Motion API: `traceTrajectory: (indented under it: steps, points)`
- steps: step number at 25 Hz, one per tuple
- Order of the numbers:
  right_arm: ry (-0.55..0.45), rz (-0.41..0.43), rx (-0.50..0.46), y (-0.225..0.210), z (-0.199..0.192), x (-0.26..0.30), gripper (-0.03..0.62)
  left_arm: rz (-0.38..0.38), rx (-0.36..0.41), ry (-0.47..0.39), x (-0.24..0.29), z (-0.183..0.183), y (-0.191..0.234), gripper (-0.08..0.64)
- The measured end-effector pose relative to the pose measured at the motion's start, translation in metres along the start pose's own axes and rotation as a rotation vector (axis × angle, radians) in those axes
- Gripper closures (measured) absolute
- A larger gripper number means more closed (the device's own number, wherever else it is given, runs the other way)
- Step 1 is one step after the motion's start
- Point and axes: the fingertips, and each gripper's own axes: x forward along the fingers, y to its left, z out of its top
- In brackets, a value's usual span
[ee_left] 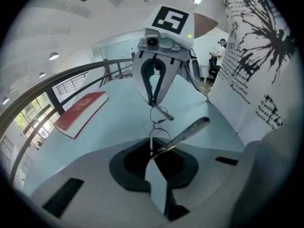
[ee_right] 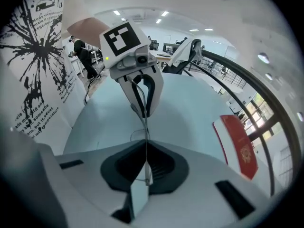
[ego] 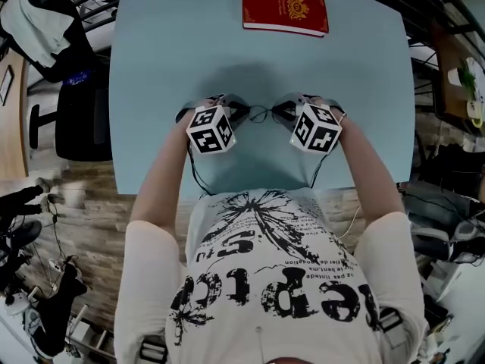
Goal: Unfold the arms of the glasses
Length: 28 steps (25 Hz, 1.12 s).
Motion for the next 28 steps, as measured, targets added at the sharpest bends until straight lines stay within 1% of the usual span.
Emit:
traceTrajectory:
  steps: [4,9,15,22,28]
  points:
    - [-0.002,-0.037,0.009,-0.006,-0.004,-0.01,0.576,0.004,-0.002,0.007,-0.001,0.0,0.0,0.531]
    - [0.02,-0.05,0.014,-0.005,-0.008,-0.019,0.575,0.008,0.003,0.013,-0.003,0.001,-0.002,0.531]
    - [0.003,-0.075,0.082,-0.008,-0.013,-0.035,0.572,0.029,-0.001,0.011,-0.006,0.005,-0.002,0.531]
    - [0.008,-0.136,0.107,-0.008,-0.033,-0.04,0.568,0.055,-0.019,0.023,-0.008,-0.001,-0.002,0.531]
    - [0.075,-0.132,0.088,0.003,-0.051,-0.033,0.568,0.066,-0.02,0.027,-0.008,0.0,-0.002,0.531]
